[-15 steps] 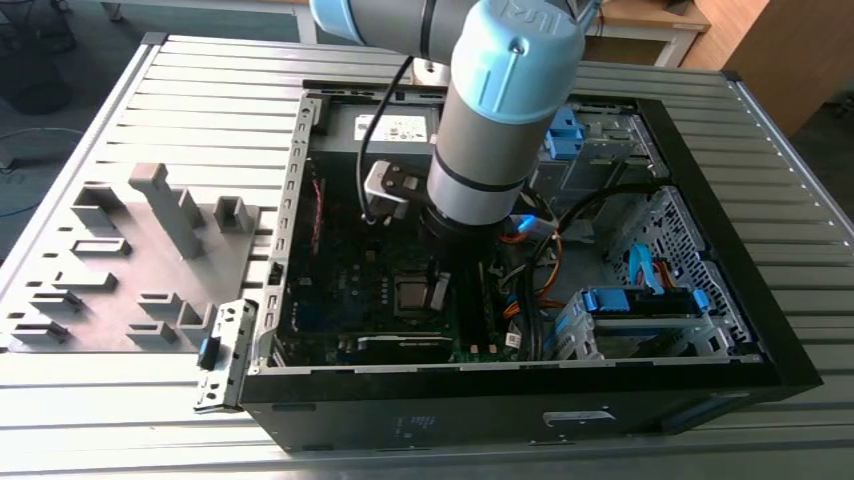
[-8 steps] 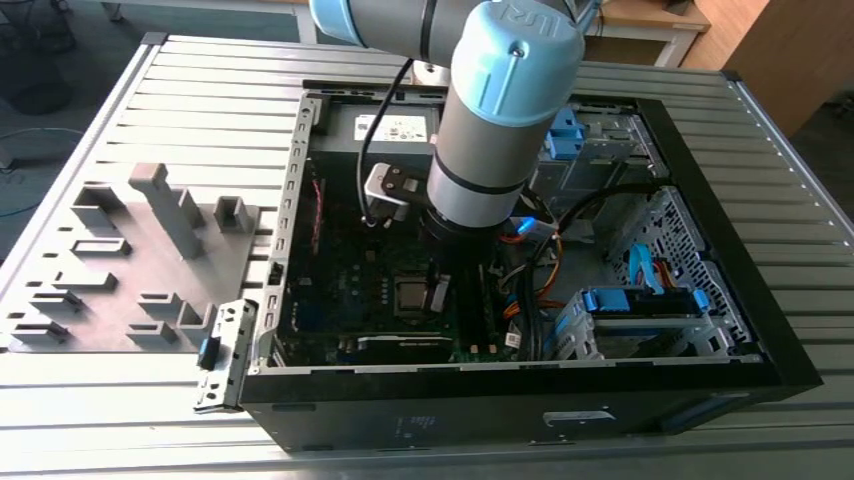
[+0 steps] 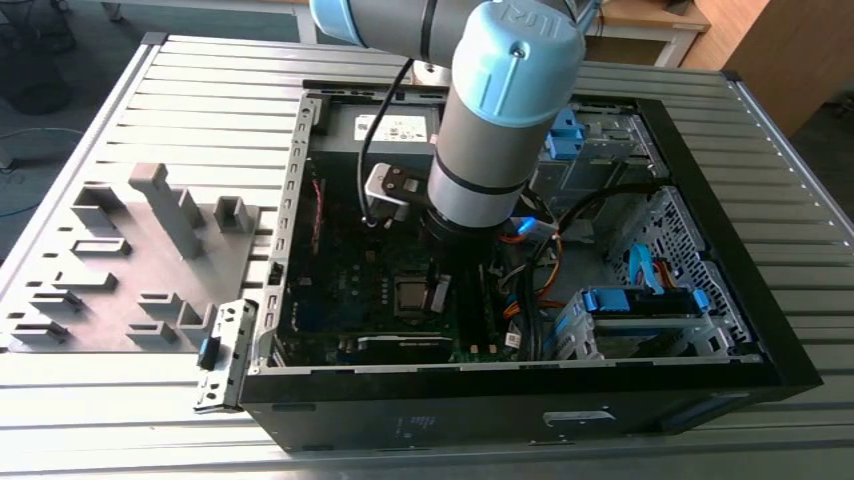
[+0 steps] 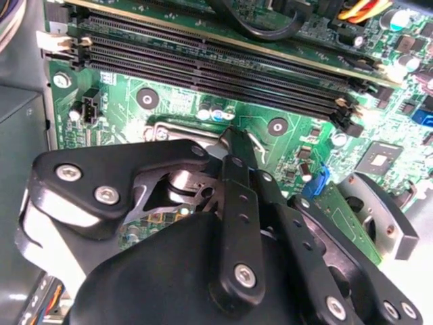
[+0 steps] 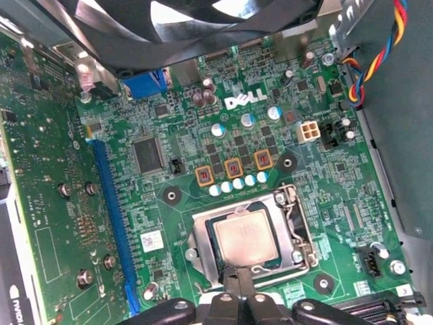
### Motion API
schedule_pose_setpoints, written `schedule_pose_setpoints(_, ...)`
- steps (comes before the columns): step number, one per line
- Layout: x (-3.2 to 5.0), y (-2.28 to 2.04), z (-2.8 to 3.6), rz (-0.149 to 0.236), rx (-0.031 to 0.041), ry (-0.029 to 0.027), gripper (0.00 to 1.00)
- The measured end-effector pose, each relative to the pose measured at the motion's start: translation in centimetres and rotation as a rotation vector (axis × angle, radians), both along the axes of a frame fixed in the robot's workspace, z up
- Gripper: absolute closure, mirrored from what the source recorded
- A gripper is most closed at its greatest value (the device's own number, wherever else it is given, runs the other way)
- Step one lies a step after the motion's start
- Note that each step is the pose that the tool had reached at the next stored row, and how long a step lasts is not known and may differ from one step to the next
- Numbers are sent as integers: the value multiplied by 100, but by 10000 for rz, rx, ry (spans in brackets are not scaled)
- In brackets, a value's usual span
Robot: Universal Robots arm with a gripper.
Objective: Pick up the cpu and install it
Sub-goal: 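Install the first cpu locking lever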
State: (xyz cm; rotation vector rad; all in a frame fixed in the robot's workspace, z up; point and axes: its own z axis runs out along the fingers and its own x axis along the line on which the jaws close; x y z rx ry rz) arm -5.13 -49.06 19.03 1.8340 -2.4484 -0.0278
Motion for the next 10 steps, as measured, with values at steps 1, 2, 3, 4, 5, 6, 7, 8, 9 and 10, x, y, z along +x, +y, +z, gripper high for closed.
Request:
schedule_pose_setpoints(1,0,1,8,-1,11,1,89)
schedule_pose_setpoints(2,1,3,22,-1,19,3,89)
schedule_pose_setpoints(3,1,2,40,-1,14,8,89)
schedule_pose_setpoints(4,1,1,54,0,4,13,89)
schedule_pose_setpoints(5,0,-1,55,0,6,13,89)
schedule_pose_setpoints(6,1,-6,54,0,10,12,89)
schedule_pose_setpoints(7,1,-13,54,1,10,13,89)
schedule_pose_setpoints(8,1,-25,55,1,5,13,89)
schedule_pose_setpoints(9,0,-41,57,0,-2,14,89)
schedule_pose_setpoints(10,0,-53,54,0,5,14,89)
